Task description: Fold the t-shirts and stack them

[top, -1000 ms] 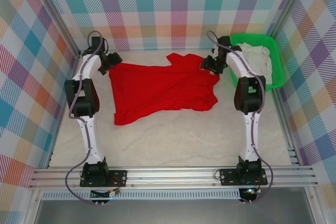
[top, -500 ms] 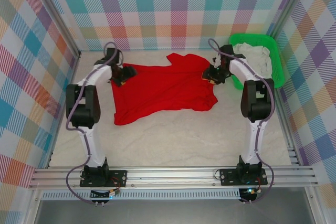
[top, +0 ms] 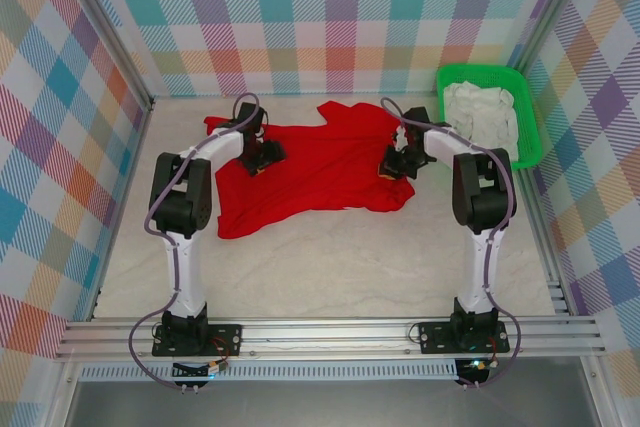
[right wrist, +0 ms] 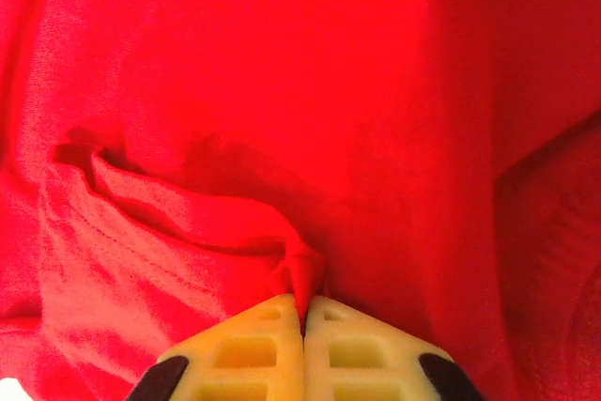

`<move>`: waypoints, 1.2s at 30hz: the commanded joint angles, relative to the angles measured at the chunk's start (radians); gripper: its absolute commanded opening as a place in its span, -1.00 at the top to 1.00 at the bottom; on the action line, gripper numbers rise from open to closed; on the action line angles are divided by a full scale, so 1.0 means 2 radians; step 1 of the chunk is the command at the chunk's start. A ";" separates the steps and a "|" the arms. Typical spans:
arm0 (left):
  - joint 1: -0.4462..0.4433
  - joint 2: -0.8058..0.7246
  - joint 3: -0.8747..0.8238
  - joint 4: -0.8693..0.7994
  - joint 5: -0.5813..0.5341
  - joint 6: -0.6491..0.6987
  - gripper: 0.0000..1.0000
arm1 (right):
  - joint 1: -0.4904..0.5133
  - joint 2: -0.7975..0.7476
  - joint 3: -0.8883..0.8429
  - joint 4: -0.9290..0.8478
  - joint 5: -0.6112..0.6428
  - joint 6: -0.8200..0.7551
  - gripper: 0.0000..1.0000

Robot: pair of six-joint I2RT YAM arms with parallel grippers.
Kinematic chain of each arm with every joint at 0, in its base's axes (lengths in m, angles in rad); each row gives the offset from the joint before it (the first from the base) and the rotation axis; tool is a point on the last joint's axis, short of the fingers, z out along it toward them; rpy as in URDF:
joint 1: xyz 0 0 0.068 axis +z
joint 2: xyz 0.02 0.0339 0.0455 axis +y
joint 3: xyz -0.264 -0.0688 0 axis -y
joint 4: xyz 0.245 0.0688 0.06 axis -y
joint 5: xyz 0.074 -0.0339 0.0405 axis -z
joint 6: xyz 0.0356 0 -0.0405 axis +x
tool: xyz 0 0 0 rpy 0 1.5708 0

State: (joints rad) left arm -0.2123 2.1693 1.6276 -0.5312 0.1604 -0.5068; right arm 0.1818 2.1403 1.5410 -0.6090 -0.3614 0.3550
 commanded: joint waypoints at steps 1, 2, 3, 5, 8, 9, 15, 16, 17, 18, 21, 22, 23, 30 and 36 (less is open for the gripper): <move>0.000 0.026 -0.017 -0.020 -0.042 -0.016 -0.31 | 0.000 -0.054 -0.030 0.014 -0.015 0.000 1.00; 0.000 0.026 -0.019 -0.023 -0.046 -0.017 -0.30 | 0.000 -0.069 -0.041 0.018 -0.018 0.000 1.00; 0.000 0.027 -0.021 -0.026 -0.051 -0.019 -0.30 | 0.000 -0.085 -0.054 0.021 -0.021 -0.001 1.00; 0.000 0.027 -0.026 -0.028 -0.057 -0.020 -0.30 | 0.000 -0.120 -0.082 0.031 -0.030 -0.003 1.00; -0.001 0.028 -0.034 -0.029 -0.062 -0.023 -0.29 | 0.001 -0.174 -0.130 0.042 -0.050 -0.006 1.00; 0.000 0.029 -0.037 -0.028 -0.063 -0.023 -0.29 | 0.000 -0.193 -0.146 0.046 -0.056 -0.008 1.00; 0.000 0.030 -0.049 -0.021 -0.058 -0.028 -0.26 | 0.001 -0.287 -0.249 0.066 -0.115 -0.012 1.00; 0.000 0.030 -0.049 -0.021 -0.058 -0.028 -0.26 | 0.002 -0.300 -0.263 0.067 -0.124 -0.012 1.00; 0.000 0.030 -0.051 -0.021 -0.059 -0.028 -0.26 | 0.004 -0.317 -0.280 0.067 -0.134 -0.012 1.00; 0.000 0.029 -0.052 -0.021 -0.059 -0.028 -0.26 | 0.006 -0.334 -0.295 0.066 -0.143 -0.014 1.00; 0.000 0.028 -0.056 -0.018 -0.058 -0.028 -0.25 | 0.016 -0.387 -0.341 0.057 -0.166 -0.017 1.00; 0.000 0.028 -0.058 -0.017 -0.057 -0.028 -0.25 | 0.020 -0.403 -0.352 0.053 -0.171 -0.018 1.00; -0.001 0.027 -0.059 -0.015 -0.056 -0.029 -0.25 | 0.026 -0.420 -0.368 0.048 -0.176 -0.018 1.00; 0.000 0.025 -0.064 -0.010 -0.054 -0.029 -0.24 | 0.072 -0.516 -0.460 0.033 -0.175 0.023 1.00; 0.000 0.021 -0.069 -0.007 -0.052 -0.028 -0.24 | 0.107 -0.566 -0.517 0.027 -0.160 0.076 1.00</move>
State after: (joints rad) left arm -0.2222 2.1437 1.5581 -0.4587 0.1062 -0.5579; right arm 0.3717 1.0435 0.5388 -0.5293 -0.6739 0.4435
